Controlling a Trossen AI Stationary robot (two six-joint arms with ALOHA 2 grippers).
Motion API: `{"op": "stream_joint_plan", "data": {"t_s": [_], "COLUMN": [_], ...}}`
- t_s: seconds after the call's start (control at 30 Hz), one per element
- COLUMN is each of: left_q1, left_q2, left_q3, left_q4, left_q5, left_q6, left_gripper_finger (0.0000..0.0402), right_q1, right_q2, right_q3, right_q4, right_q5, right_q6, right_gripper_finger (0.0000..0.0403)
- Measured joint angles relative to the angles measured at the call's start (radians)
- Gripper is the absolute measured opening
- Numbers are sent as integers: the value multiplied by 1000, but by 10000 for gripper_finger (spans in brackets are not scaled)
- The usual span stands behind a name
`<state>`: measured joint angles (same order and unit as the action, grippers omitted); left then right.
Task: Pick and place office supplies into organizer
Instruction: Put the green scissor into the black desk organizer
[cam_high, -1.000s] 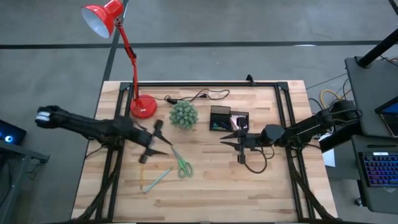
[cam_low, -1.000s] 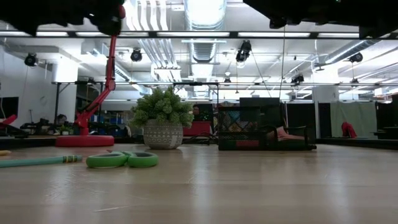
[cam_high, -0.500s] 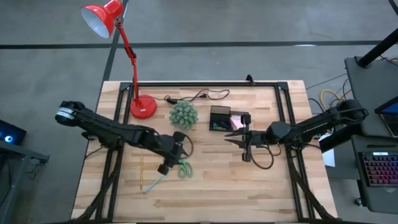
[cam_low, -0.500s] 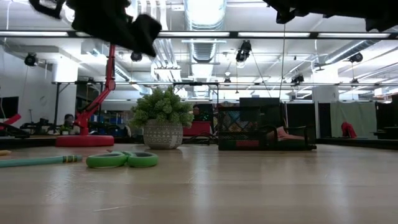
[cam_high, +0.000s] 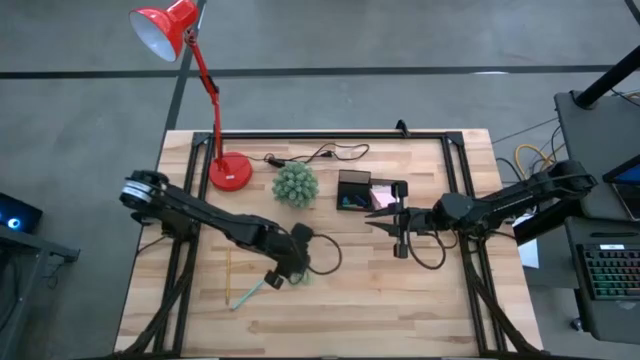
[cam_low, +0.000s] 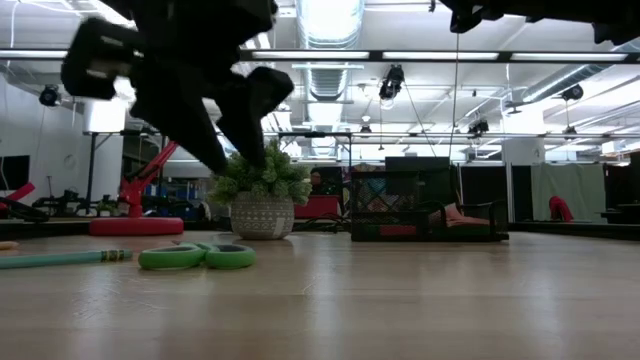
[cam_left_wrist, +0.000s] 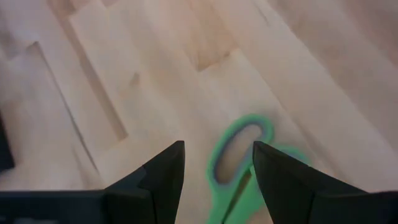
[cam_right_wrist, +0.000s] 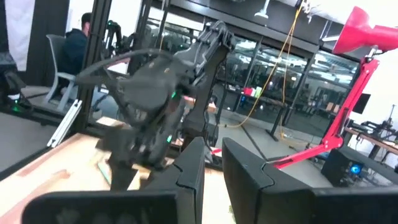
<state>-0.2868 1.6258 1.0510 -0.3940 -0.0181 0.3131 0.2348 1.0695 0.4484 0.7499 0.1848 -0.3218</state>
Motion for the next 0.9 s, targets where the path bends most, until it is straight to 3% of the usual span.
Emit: {"op": "stream_joint_plan", "data": {"t_s": [0.4,0.6,0.9], "left_q1": [-8,-8,-7], "left_q2": [161,199,232], "left_q3": [73,72,72], "left_q4": [-15,-19,-13], "left_q5": [-8,-89,-85], "left_q6": [100,121,123], "left_gripper_finger": [176,176,176], "right_q1": [0,0,0], "right_q2": [-3,-3,-3], "right_q3": [0,0,0], "right_q4": [-16,-17,-17], "right_q5": [0,0,0], "right_q6": [0,0,0], "right_gripper_finger": [47,47,47]}}
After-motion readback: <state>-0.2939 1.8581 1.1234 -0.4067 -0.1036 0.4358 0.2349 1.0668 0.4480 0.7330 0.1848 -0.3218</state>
